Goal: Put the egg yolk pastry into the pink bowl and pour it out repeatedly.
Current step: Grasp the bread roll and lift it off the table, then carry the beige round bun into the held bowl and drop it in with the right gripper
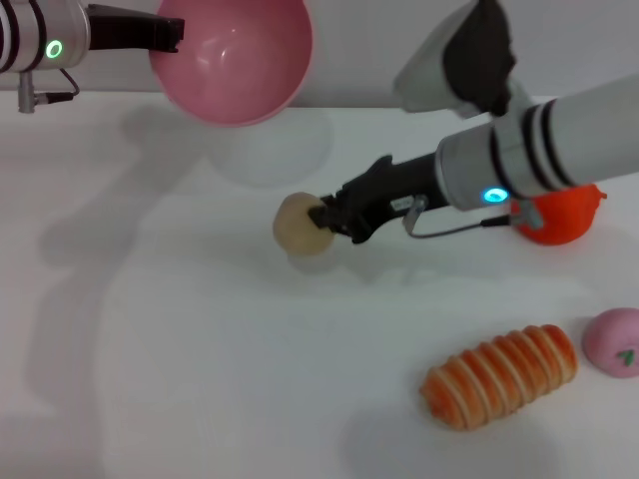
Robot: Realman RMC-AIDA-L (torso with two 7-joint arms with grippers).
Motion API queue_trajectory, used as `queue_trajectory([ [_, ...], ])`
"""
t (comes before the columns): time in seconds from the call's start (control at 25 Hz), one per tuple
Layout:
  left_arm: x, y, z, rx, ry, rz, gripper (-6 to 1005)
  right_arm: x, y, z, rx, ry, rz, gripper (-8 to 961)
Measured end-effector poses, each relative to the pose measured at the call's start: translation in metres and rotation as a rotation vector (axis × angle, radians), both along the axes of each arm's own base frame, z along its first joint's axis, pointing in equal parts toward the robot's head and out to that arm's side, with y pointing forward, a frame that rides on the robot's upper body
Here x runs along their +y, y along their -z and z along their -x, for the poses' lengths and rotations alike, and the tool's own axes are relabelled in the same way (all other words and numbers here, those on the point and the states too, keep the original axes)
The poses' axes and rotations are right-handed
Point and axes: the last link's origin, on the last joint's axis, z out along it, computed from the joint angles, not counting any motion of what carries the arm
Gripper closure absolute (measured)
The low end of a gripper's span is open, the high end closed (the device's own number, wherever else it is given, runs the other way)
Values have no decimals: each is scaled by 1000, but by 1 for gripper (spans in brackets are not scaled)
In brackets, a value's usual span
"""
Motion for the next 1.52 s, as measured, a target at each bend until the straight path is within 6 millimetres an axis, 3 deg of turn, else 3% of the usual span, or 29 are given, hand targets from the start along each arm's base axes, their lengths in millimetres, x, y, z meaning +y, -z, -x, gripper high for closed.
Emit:
queue_trajectory([
  [0.36, -4, 5, 9, -13, -37, 27, 907, -43, -68, 43, 84, -197, 40, 900],
  [0.48, -14, 20, 9, -22, -46, 104, 906, -44, -95, 54, 126, -237, -25, 907],
  [0.64, -24, 34, 4, -31, -43, 185, 906, -36, -115, 57, 186, -255, -108, 913],
  [0.96, -46, 60, -11, -1, -5, 385, 905, -15, -93, 41, 191, -220, -161, 915],
  [1.24, -51, 65, -15, 14, 11, 422, 904, -9, -76, 38, 164, -222, -164, 917],
  [1.52, -50, 65, -16, 18, 15, 423, 904, -5, -70, 35, 159, -225, -215, 772],
])
